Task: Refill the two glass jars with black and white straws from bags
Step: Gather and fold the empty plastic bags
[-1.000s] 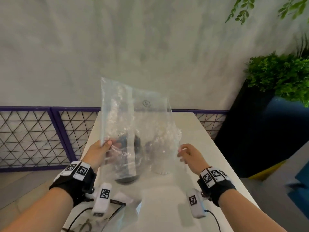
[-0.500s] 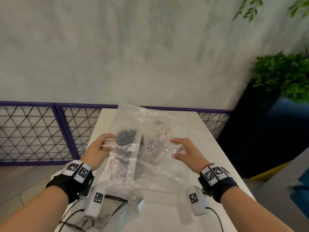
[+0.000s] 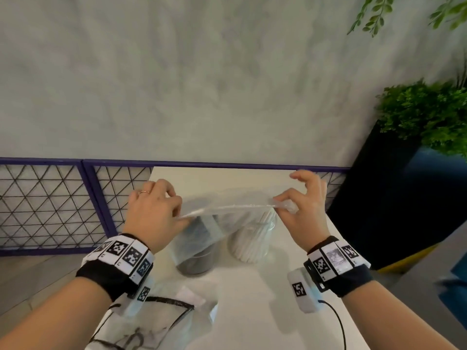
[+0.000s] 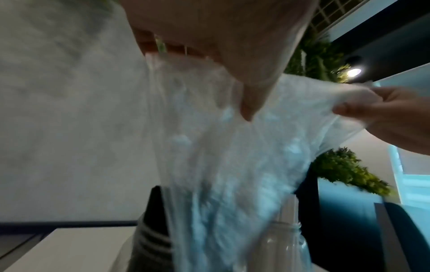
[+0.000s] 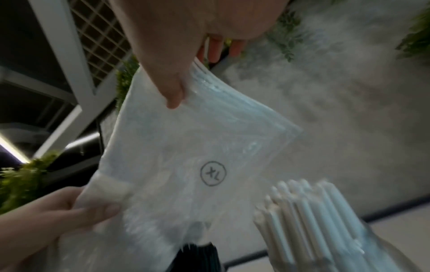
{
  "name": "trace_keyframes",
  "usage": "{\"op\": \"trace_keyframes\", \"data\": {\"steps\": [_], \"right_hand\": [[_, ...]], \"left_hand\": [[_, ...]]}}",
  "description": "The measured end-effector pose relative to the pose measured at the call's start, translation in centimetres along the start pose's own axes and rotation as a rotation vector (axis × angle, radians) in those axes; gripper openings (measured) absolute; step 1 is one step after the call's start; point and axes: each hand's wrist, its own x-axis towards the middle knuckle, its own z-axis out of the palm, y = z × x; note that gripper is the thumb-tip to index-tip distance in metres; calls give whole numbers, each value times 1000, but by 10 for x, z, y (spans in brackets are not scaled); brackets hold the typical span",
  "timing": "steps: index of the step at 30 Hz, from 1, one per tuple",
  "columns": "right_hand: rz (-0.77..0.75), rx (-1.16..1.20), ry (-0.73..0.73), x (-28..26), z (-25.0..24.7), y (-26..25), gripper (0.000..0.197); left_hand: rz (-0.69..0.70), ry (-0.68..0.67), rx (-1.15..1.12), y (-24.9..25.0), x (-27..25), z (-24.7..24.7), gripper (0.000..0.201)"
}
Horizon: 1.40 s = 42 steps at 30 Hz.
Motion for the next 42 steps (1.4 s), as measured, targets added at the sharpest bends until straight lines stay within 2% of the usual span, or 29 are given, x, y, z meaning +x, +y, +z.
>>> {"op": "trace_keyframes", "data": {"steps": [2,6,8,10,12,14,16,17,19,21,23,24,26,27,29,30,32,33,34,36,37,38,40,42], "right_hand": [[-99,18,11,12,-10,-15,12],[-203,160,-177,16,-15,-42,12],[-182,266,-316,6,-7,-55,11],[-146,326,-462,-5,5,-69,13],[-113,371,-553,-12,14,-79,20],[-109,411,-586,-13,17,-84,23],[-127,449,-585,-12,17,-83,33],[-101,462,-571,-12,17,-82,44],[27,446,-497,-13,18,-78,81],[146,361,-454,-11,23,-74,118],[220,356,-458,-7,31,-73,135],[266,471,-464,-4,33,-74,134],[395,716,-474,-2,36,-74,120],[443,703,-477,-4,37,-73,108],[448,479,-493,-9,35,-67,74],[422,351,-514,-10,32,-63,57],[339,176,-617,-6,27,-58,27],[278,107,-685,-3,25,-58,16],[209,48,-755,0,22,-61,11],[90,-19,-825,4,19,-66,12],[65,-10,-818,5,18,-68,15],[70,37,-774,4,17,-69,29],[58,186,-613,0,18,-65,55],[-100,229,-486,-6,18,-58,51]], "left_hand": [[3,50,-97,7,4,-7,32],[-296,-39,-814,29,8,-20,30],[-426,-175,-1244,48,6,-29,24],[-482,-419,-1733,65,1,-40,34],[-443,-579,-1950,77,-5,-45,47],[-437,-565,-1909,84,-11,-44,46],[-515,-450,-1814,85,-10,-36,35],[-562,-384,-1797,82,-9,-32,32],[-620,-300,-1853,75,-6,-29,31],[-647,-320,-1926,74,-7,-29,33],[-653,-382,-1971,78,-9,-29,34],[-646,-403,-1975,81,-9,-29,34],[-630,-405,-1960,84,-8,-30,32],[-609,-379,-1908,83,-7,-30,29],[-489,-238,-1670,74,-3,-26,21],[-394,-127,-1482,69,-3,-25,28],[-157,46,-996,59,-2,-25,66],[-11,32,-769,58,-3,-26,83],[134,-23,-561,58,-2,-27,91],[334,-116,-305,59,2,-25,76],[350,-135,-291,57,4,-25,62],[326,-135,-315,53,6,-25,52],[244,-126,-357,45,9,-23,46],[174,-179,-397,40,10,-20,47]]}}
